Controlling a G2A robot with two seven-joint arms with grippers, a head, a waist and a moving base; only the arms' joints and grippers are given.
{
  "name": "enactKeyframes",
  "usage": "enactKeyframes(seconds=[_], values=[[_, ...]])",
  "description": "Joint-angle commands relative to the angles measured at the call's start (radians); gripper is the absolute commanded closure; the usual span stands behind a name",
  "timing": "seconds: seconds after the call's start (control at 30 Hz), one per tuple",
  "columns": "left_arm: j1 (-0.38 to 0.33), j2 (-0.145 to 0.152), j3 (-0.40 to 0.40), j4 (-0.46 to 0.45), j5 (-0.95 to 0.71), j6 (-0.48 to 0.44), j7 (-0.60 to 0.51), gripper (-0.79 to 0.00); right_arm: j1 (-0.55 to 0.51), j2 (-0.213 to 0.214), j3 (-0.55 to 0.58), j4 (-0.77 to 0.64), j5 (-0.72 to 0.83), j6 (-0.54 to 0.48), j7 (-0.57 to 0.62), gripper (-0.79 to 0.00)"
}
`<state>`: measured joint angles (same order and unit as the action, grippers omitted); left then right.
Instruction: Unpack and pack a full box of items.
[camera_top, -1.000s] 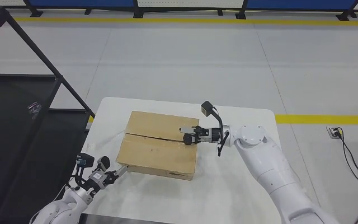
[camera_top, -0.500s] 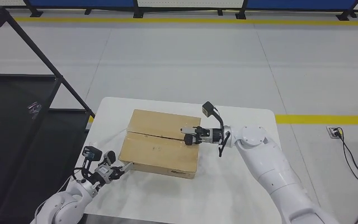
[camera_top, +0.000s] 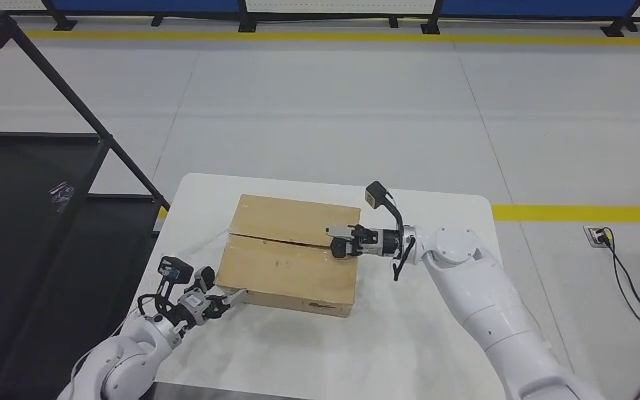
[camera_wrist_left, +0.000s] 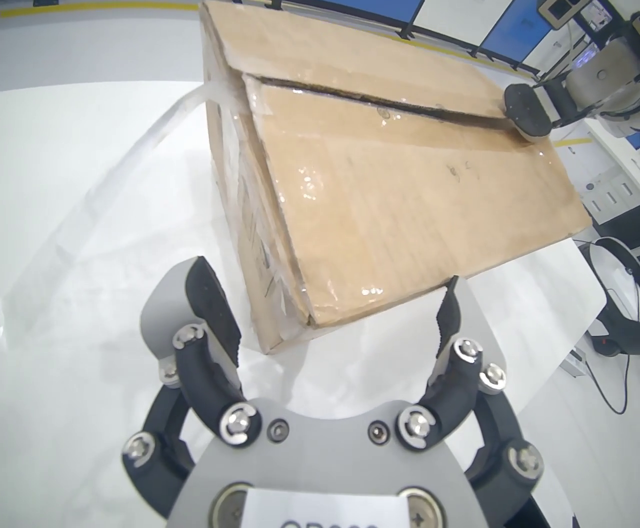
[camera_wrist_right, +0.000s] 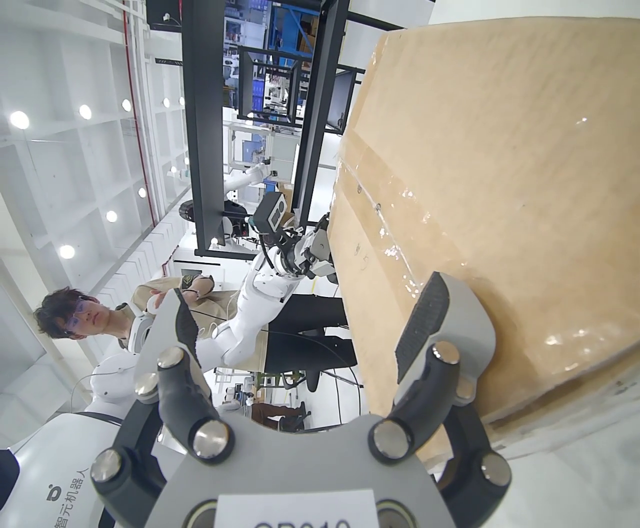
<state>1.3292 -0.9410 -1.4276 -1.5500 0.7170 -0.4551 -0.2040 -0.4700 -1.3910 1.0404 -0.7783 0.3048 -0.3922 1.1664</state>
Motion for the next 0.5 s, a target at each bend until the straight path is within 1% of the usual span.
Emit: enactKeyframes(seconds=[0.0, 0.17, 0.27, 0.33, 0.37, 0.47], values=[[0.009, 0.000, -0.015, 0.018, -0.026, -0.010, 0.011, -0.785, -0.004, 0.001, 0.002, -0.009, -0.001, -0.002, -0.006, -0.785], [0.053, 0.004, -0.069, 0.045, -0.081, -0.068, 0.035, -0.785, -0.020, 0.010, 0.013, -0.048, -0.009, -0.011, -0.009, -0.785], [0.102, 0.010, -0.118, 0.028, -0.085, -0.113, 0.059, -0.785, -0.025, 0.014, 0.014, -0.072, -0.023, 0.003, -0.012, -0.785], [0.141, 0.017, -0.155, 0.004, -0.067, -0.179, 0.054, -0.785, -0.022, 0.016, 0.013, -0.074, -0.043, 0.041, -0.037, -0.785], [0.147, 0.019, -0.162, -0.001, -0.059, -0.193, 0.049, -0.785, -0.022, 0.016, 0.014, -0.074, -0.046, 0.050, -0.048, -0.785], [0.147, 0.019, -0.162, -0.001, -0.059, -0.193, 0.049, -0.785, -0.022, 0.016, 0.014, -0.074, -0.046, 0.050, -0.048, -0.785]])
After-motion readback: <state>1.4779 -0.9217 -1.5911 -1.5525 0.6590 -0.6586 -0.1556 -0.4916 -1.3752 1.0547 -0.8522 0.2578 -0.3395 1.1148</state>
